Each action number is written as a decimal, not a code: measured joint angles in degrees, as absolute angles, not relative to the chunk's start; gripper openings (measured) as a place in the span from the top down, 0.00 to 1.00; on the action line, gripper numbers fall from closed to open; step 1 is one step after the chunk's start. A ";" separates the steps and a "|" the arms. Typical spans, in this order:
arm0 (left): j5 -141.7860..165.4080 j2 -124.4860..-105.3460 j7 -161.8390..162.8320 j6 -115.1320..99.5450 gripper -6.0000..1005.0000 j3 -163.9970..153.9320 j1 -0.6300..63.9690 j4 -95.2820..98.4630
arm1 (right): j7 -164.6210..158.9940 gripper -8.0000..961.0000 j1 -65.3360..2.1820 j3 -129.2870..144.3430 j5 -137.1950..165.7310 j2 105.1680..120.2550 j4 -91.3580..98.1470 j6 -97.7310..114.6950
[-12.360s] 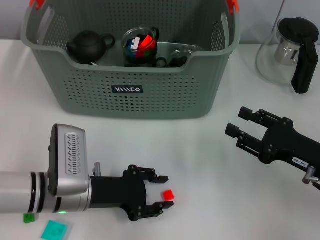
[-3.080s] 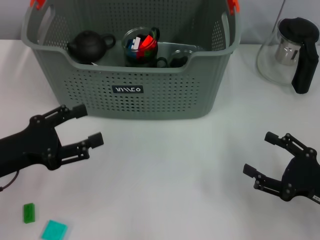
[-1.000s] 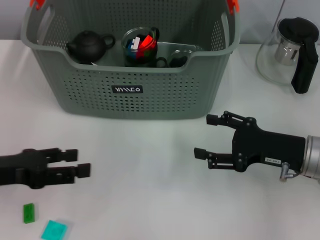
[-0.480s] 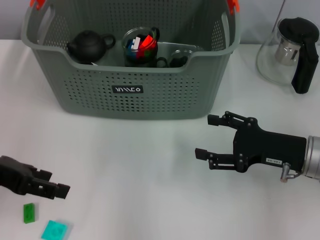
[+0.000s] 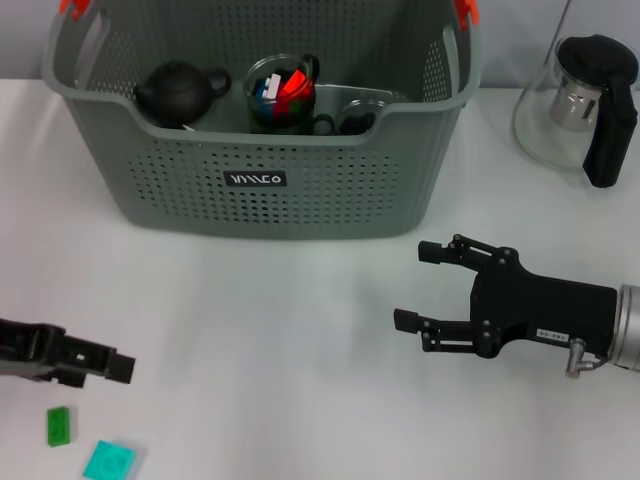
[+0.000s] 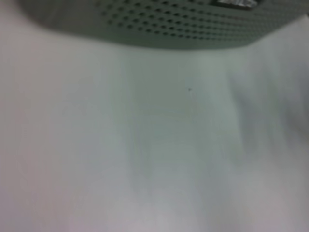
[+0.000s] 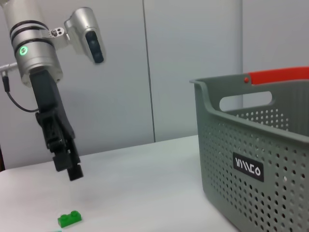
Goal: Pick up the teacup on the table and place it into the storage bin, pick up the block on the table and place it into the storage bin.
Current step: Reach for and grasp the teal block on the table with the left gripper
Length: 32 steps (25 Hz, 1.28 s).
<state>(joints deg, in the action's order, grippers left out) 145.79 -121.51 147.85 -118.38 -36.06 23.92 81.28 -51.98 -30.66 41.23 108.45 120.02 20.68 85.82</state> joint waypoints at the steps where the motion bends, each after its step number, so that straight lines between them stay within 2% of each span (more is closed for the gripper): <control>1: 145.50 -121.58 149.09 -118.39 0.23 -35.92 23.82 80.83 | -52.11 0.02 -30.67 41.35 108.45 120.03 20.68 85.77; 8: 146.28 -121.72 153.29 -117.40 0.23 -28.91 22.03 75.89 | -51.54 0.02 -30.68 42.76 108.46 120.00 20.99 86.03; 17: 148.52 -120.38 150.17 -116.73 0.24 -18.42 19.20 71.70 | -50.60 0.02 -31.05 43.56 108.45 120.03 22.37 85.17; 32: 151.35 -121.50 152.16 -110.12 0.24 -16.69 17.98 66.27 | -48.25 0.02 -31.00 43.86 108.45 120.06 24.25 84.75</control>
<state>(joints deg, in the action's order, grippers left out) 151.35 -121.50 152.16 -110.12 -16.69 17.98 66.27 -48.25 -31.00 43.86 108.45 120.06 24.25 84.75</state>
